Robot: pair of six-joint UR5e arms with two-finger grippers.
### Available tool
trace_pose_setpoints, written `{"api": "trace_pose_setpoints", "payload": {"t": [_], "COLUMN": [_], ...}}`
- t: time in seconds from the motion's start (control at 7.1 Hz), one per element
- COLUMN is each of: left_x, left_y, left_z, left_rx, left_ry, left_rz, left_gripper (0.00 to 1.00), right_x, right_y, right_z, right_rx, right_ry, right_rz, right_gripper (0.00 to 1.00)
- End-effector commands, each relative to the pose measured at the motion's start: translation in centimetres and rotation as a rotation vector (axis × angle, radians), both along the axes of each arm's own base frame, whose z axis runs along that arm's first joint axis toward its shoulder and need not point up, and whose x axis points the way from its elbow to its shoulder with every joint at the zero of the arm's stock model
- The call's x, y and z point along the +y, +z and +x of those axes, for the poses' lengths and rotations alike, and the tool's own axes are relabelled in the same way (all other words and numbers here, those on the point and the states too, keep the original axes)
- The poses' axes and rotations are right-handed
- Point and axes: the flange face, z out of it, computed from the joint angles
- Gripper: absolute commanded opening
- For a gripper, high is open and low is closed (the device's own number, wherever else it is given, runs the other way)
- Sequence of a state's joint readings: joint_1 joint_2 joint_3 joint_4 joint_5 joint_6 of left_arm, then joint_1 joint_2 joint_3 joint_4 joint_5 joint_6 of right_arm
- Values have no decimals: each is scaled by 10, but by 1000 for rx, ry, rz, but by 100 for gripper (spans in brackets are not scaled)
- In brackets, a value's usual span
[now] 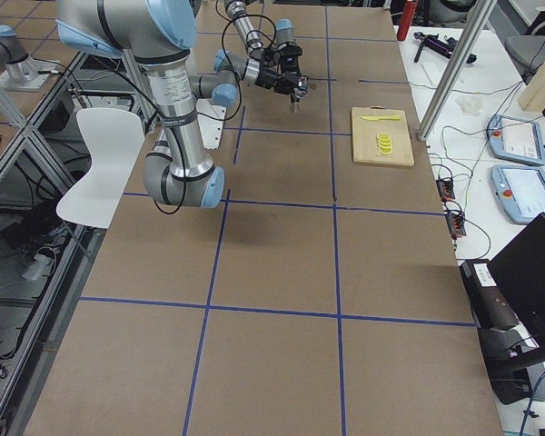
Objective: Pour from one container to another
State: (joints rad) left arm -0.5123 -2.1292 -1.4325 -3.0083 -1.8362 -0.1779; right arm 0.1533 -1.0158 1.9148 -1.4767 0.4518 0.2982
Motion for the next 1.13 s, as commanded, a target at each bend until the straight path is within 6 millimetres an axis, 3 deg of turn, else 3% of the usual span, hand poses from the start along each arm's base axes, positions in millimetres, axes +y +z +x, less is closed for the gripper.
{"api": "trace_pose_setpoints", "payload": {"t": [0.0,0.99], "left_x": [0,0], "left_y": [0,-1], "left_z": [0,0], "left_rx": [1,3], "left_ry": [0,0], "left_rz": [1,2], "left_gripper": [0,0], "right_x": [0,-2], "right_y": [-9,-13], "right_z": [-2,-1], "right_rx": [101,225], "right_ry": [7,2], "right_rz": [17,54], "right_gripper": [0,0]}}
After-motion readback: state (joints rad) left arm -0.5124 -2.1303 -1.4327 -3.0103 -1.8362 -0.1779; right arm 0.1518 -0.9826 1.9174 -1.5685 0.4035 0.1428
